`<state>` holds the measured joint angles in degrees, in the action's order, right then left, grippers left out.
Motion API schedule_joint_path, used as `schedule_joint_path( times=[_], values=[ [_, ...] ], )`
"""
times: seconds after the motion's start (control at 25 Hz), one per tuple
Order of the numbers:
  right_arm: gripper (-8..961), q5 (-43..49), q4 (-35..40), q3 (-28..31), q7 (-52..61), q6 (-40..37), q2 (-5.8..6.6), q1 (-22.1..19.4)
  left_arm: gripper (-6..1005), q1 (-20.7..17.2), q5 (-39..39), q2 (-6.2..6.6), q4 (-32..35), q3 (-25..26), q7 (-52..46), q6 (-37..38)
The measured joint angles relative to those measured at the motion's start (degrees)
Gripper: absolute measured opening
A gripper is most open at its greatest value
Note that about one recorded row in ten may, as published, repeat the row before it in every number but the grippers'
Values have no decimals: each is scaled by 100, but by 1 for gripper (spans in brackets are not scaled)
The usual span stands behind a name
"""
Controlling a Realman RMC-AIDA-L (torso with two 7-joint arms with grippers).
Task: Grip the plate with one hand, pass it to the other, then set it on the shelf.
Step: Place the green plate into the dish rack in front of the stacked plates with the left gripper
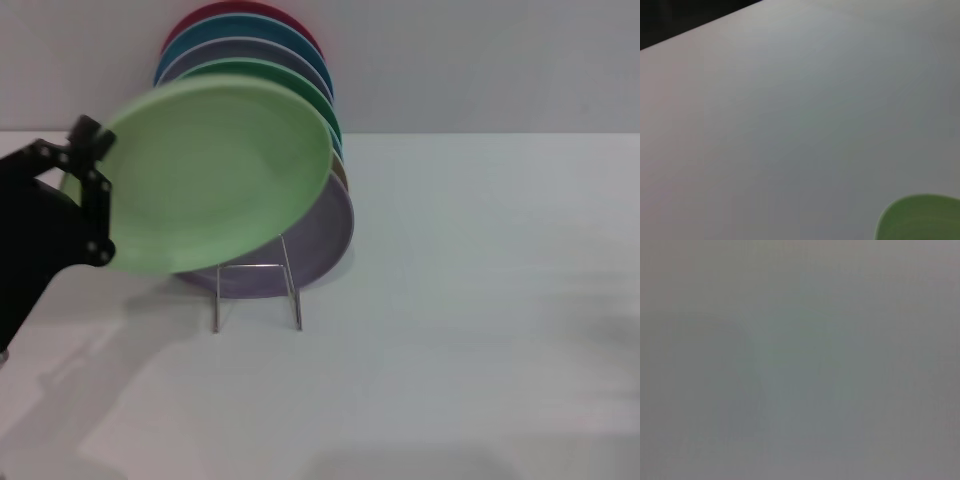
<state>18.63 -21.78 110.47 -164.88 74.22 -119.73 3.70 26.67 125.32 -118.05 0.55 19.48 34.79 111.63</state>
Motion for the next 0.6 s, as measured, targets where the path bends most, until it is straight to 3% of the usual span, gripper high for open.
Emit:
schedule_joint_path(
  times=[0.24,0.6],
  values=[
    [380,0,0,42,-14,-205,3,8,46,121,-2,11,326,-383,200,30],
    [381,0,-23,45,-19,-474,23,47,50,318,-8,11,503,-523,396,89]
  ],
)
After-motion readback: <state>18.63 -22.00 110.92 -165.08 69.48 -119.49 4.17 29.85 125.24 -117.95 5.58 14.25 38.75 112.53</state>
